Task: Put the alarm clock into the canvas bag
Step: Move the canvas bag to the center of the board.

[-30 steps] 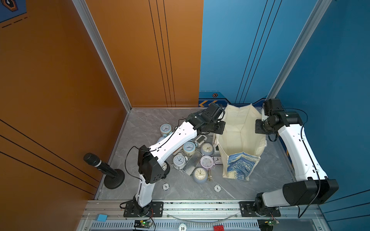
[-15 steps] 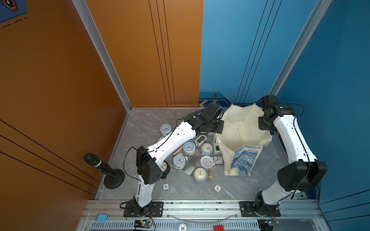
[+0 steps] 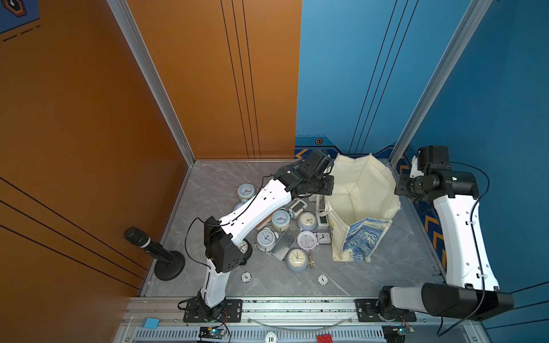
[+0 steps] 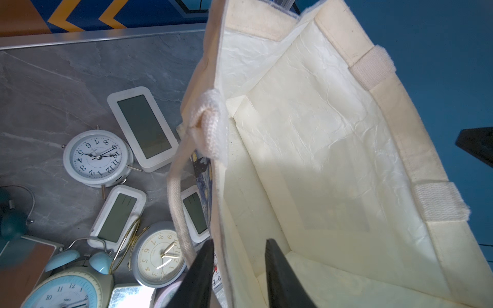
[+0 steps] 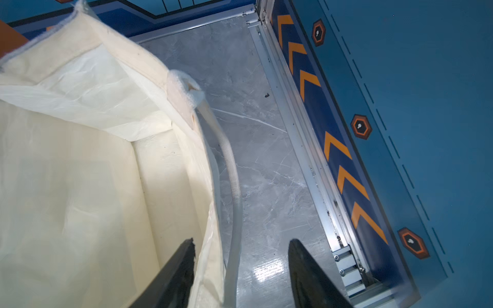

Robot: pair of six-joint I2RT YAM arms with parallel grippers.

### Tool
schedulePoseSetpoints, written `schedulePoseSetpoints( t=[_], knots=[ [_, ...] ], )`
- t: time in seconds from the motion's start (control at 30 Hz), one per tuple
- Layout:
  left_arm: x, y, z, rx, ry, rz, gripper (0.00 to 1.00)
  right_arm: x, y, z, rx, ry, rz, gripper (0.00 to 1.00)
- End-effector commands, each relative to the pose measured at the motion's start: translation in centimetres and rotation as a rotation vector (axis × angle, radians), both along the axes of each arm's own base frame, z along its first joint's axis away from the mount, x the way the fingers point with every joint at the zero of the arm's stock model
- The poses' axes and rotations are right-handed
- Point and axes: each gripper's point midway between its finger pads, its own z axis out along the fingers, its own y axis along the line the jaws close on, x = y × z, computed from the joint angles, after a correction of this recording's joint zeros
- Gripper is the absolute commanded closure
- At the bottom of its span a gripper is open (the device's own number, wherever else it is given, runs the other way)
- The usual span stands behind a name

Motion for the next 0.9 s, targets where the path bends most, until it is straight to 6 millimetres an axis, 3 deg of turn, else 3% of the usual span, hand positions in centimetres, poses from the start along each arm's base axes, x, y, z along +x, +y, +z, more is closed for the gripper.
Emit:
schedulePoseSetpoints(
  t=[0.0, 0.23, 0.47, 0.63, 0.87],
  knots=[
    [0.2, 0.0, 0.6, 0.001, -0.017, -0.001, 0.63, -0.2, 2.4, -2.9, 0.173, 0.073, 0.046, 0.41],
    [0.4, 0.7, 1.2, 0.008, -0.037, 0.003, 0.58, 0.8, 2.8, -5.3, 0.235, 0.100, 0.055, 0.49],
    [1.2, 3.0, 2.6, 0.019, -0.081, 0.027, 0.54, 1.1, 1.8, -6.0, 0.187, 0.108, 0.038, 0.85],
    [2.5, 7.3, 2.6, 0.055, -0.089, 0.093, 0.52, 1.0, 1.2, -5.8, 0.161, 0.105, 0.024, 0.94],
    [3.1, 14.5, 1.0, 0.157, -0.056, 0.190, 0.50, 1.1, 1.3, -5.7, 0.166, 0.103, 0.029, 0.95]
  ],
)
